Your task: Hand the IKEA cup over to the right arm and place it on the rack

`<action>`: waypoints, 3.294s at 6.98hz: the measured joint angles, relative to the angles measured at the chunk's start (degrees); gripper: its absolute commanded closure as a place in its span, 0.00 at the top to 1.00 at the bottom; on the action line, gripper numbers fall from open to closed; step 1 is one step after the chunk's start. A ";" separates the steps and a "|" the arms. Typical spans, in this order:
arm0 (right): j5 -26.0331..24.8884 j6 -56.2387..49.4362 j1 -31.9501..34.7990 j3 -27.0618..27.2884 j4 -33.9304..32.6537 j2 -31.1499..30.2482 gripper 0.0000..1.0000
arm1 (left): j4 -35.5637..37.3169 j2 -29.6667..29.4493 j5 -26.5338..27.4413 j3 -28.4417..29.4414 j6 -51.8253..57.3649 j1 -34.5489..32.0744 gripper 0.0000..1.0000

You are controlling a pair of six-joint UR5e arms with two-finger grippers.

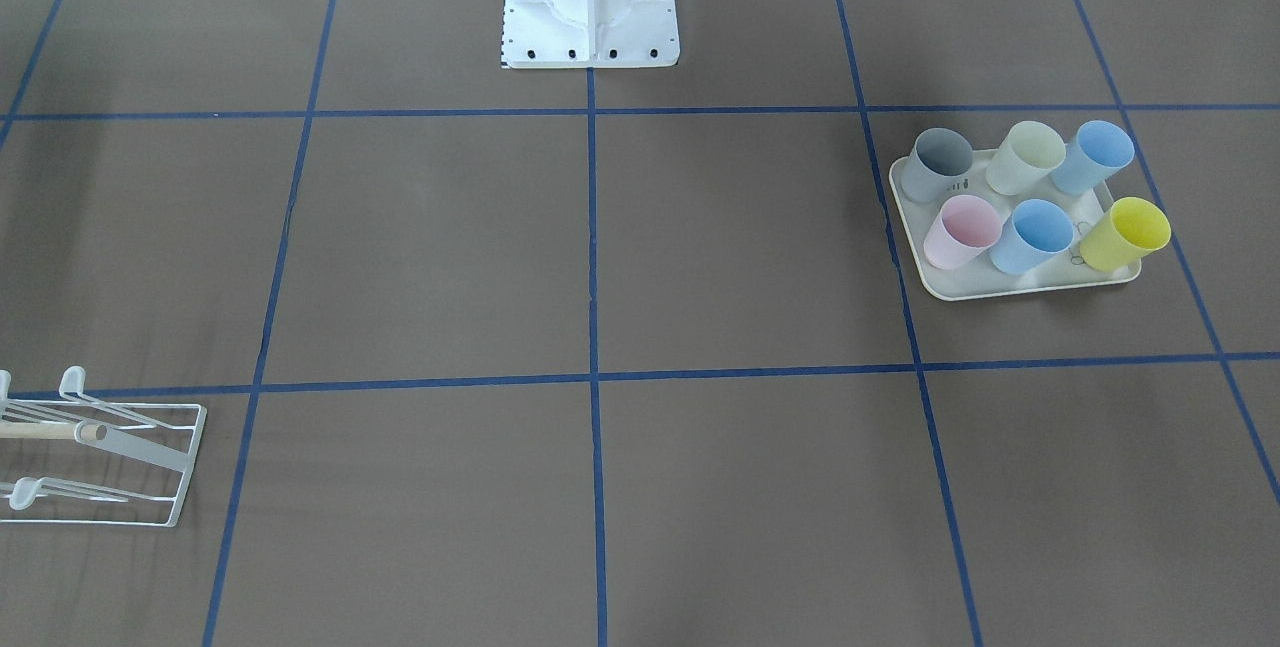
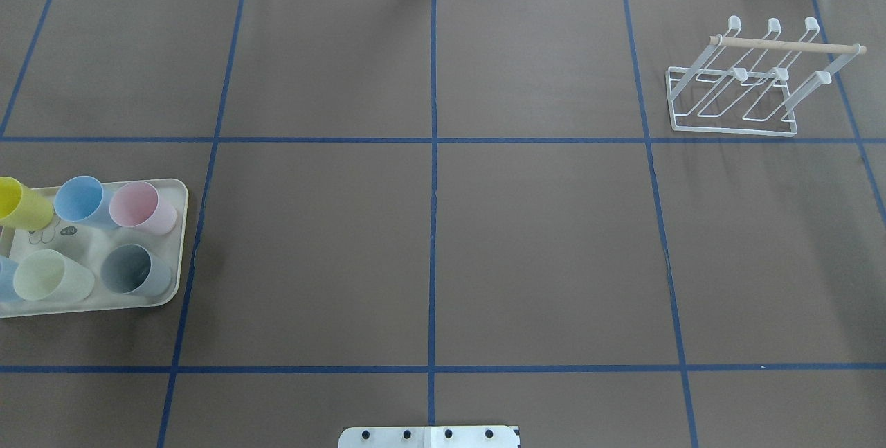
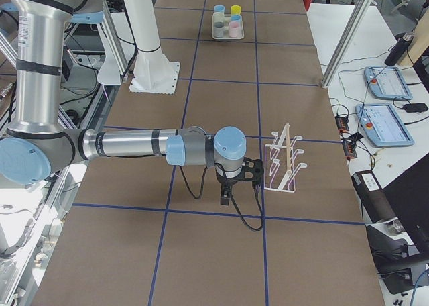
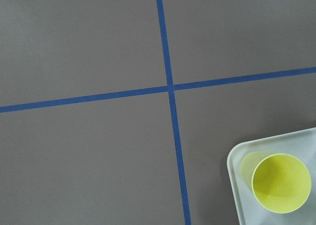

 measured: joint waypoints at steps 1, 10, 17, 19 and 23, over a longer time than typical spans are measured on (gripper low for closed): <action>0.01 -0.01 0.03 0.08 -0.01 0.00 1.00 | -0.09 -0.01 0.00 -0.01 0.04 -0.01 1.00; 0.64 0.30 -2.97 -0.20 0.25 6.44 1.00 | -3.26 -5.04 -0.85 0.87 0.09 1.08 1.00; 3.31 13.98 -9.40 5.53 -0.06 12.13 1.00 | -25.64 2.25 -4.81 5.21 -23.52 10.02 1.00; 3.45 14.20 -9.75 5.73 -0.09 12.29 1.00 | -36.48 3.35 -4.61 9.32 -31.75 13.51 1.00; 3.63 14.22 -10.00 5.76 -0.09 12.38 1.00 | -40.13 3.12 -4.57 12.41 -34.61 18.64 0.66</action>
